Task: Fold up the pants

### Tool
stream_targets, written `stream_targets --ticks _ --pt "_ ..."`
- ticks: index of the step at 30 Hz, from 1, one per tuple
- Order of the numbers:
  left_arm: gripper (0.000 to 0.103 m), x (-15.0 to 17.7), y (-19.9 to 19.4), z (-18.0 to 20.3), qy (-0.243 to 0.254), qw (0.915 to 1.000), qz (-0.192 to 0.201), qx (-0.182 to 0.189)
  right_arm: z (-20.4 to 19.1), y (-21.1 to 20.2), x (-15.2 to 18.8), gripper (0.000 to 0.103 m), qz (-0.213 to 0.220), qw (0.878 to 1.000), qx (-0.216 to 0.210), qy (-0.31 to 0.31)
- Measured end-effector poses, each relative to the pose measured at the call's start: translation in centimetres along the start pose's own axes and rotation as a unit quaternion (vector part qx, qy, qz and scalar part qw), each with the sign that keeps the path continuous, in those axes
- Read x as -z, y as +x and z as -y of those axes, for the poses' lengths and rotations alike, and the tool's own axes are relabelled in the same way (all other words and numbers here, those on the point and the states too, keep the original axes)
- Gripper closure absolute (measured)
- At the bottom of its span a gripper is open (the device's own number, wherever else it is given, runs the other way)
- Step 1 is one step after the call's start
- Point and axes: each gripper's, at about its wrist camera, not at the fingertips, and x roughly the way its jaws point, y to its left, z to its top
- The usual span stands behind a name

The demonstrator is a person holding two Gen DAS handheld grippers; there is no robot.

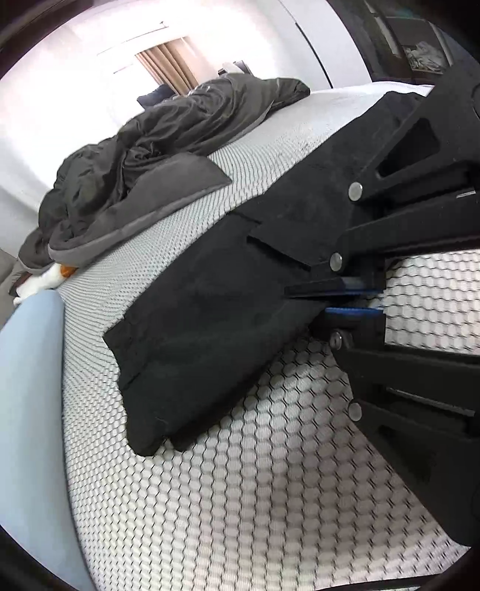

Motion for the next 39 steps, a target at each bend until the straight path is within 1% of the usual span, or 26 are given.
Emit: stream_targets --ticks 2,5,8,9,11,13,15,16,18,19,20,21,23,24,25,26,27,28,29,30,31,32,33,34,36,39 --pt "0.101 0.5 -2.3 -0.9 0.005 1.0 0.004 0.002 -0.9 -1.6 0.6 0.091 0.008 1.0 -0.001 -0.022" --pt "0.101 1.2 -4.9 -2.4 0.006 0.9999 0.007 -0.006 -1.7 -4.2 2.4 0.091 0.003 0.998 0.005 -0.058" --pt "0.101 2.2 -6.4 -3.9 0.024 0.9992 0.003 -0.031 -0.8 -6.2 4.1 0.09 -0.015 0.998 0.008 -0.057" --pt "0.099 2.7 -6.8 -4.6 0.03 0.9986 -0.002 -0.042 -0.4 -6.2 4.5 0.084 -0.025 0.998 0.015 -0.057" --pt "0.097 3.2 -7.0 -5.8 0.032 0.9977 -0.017 -0.058 1.1 -6.2 5.0 0.082 -0.053 0.996 0.032 -0.057" --pt "0.096 3.3 -8.0 -6.7 0.015 0.9986 -0.008 -0.049 1.9 -7.2 4.6 0.077 -0.053 0.998 0.001 -0.037" --pt "0.095 3.2 -8.5 -7.1 0.014 0.9988 -0.004 -0.047 2.7 -8.6 4.0 0.054 -0.036 0.999 -0.019 -0.01" --pt "0.095 3.2 -8.7 -7.1 0.017 0.9988 -0.001 -0.046 3.0 -9.2 3.6 0.052 -0.025 0.999 -0.032 0.004" --pt "0.095 3.3 -8.7 -7.0 0.024 0.9982 0.003 -0.055 3.5 -9.6 2.9 0.053 -0.007 0.999 -0.028 0.015" --pt "0.095 3.2 -8.4 -6.9 0.024 0.9978 0.002 -0.062 3.5 -9.5 2.7 0.063 0.001 1.0 -0.015 0.008" --pt "0.095 3.2 -8.1 -7.0 0.021 0.9977 0.0 -0.065 3.3 -9.3 2.6 0.081 0.005 1.0 0.015 -0.006" --pt "0.095 3.1 -8.1 -7.1 0.018 0.9977 -0.001 -0.065 3.1 -9.4 2.5 0.085 0.005 1.0 0.02 -0.013" --pt "0.095 2.9 -8.0 -6.9 0.017 0.9977 0.003 -0.066 2.5 -10.8 2.5 0.09 0.017 0.999 -0.001 -0.031" --pt "0.095 2.8 -8.0 -6.9 0.021 0.9974 0.005 -0.068 1.9 -11.5 2.3 0.09 0.021 0.999 -0.003 -0.051" --pt "0.095 2.8 -8.0 -6.8 0.027 0.997 0.006 -0.072 1.7 -12.0 2.3 0.09 0.022 0.997 0.007 -0.069" --pt "0.095 2.7 -8.0 -6.9 0.033 0.9964 0.006 -0.077 1.9 -11.8 2.2 0.087 0.014 0.995 0.042 -0.086" --pt "0.094 2.7 -8.2 -7.1 0.034 0.9958 0.006 -0.084 2.5 -11.5 2.5 0.077 -0.001 0.993 0.074 -0.094" --pt "0.093 2.5 -8.3 -7.2 0.032 0.9954 0.005 -0.09 3.2 -10.8 2.4 0.076 -0.022 0.988 0.116 -0.1" --pt "0.089 2.3 -8.4 -7.3 0.029 0.9949 0.008 -0.096 3.8 -11.2 2.4 0.076 -0.024 0.989 0.114 -0.097" --pt "0.086 2.1 -8.9 -7.6 0.026 0.9941 0.014 -0.105 3.8 -11.8 2.1 0.072 -0.014 0.991 0.097 -0.089" --pt "0.085 1.9 -9.6 -7.8 0.021 0.9929 0.026 -0.114 3.5 -12.5 1.9 0.066 -0.005 0.992 0.094 -0.089" --pt "0.082 1.7 -10.6 -7.9 0.016 0.9914 0.045 -0.122 2.9 -13.7 1.6 0.052 0.021 0.99 0.099 -0.099" --pt "0.077 1.5 -11.3 -7.8 0.017 0.9903 0.06 -0.124 2.6 -14.4 1.4 0.042 0.04 0.988 0.104 -0.108" --pt "0.072 1.4 -12.1 -7.6 0.021 0.9894 0.075 -0.123 2.2 -15.1 1.2 0.04 0.061 0.985 0.111 -0.12" --pt "0.042 1.3 -13.0 -6.8 0.035 0.9902 0.091 -0.1 1.7 -16.1 0.9 0.039 0.086 0.981 0.119 -0.13" --pt "0.025 2.3 -13.0 -4.8 0.062 0.9935 0.084 -0.045 0.9 -16.3 0.9 0.038 0.081 0.982 0.102 -0.139"
